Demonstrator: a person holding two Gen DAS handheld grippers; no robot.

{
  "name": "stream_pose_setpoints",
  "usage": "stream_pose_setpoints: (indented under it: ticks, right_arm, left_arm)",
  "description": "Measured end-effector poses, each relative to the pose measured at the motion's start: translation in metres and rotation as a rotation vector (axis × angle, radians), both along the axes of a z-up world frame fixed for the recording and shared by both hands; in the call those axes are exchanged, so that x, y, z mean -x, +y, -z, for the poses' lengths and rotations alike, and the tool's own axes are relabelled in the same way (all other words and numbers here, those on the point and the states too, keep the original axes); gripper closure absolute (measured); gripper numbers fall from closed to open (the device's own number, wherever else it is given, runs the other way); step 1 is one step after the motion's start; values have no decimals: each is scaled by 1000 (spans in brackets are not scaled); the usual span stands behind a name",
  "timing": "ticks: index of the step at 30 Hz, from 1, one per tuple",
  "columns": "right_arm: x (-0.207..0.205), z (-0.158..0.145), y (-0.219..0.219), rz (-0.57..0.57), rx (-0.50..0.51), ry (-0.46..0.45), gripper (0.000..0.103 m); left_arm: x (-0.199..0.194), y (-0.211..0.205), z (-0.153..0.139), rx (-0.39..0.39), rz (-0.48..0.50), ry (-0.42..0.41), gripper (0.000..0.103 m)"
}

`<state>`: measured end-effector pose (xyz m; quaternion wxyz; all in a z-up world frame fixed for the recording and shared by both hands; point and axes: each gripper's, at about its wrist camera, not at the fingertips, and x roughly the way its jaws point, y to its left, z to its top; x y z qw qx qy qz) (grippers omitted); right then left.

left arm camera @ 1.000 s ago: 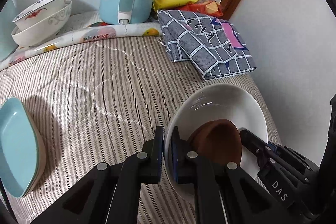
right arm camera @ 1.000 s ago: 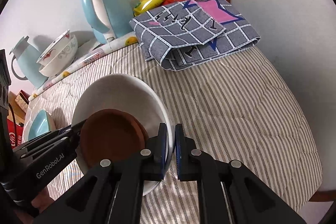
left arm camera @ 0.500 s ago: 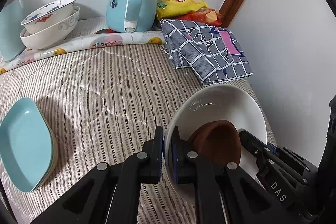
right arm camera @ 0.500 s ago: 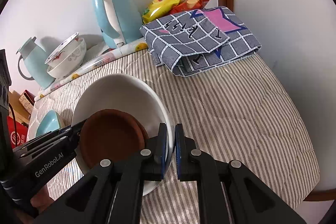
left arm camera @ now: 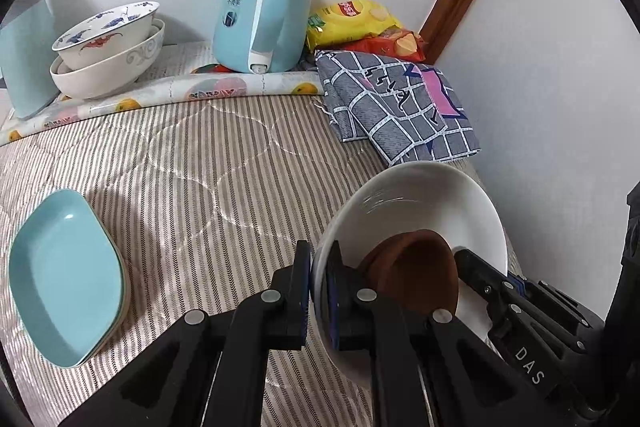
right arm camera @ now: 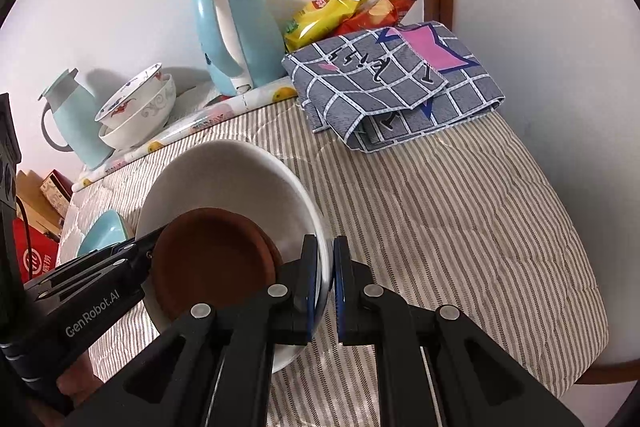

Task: Organize plates and bowls
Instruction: 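Lift the white bowl with both grippers and carry it toward the plate stack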

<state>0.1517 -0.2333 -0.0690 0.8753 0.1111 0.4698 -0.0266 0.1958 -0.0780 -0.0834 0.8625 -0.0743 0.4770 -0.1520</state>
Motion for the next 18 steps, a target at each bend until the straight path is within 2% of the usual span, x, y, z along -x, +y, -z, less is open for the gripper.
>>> stream_pose_setpoints:
  ticks: [18]
  right_arm:
    - [6, -19, 19, -27, 15, -33, 95]
  left_arm:
    - [13, 21, -18, 12, -24, -38, 95]
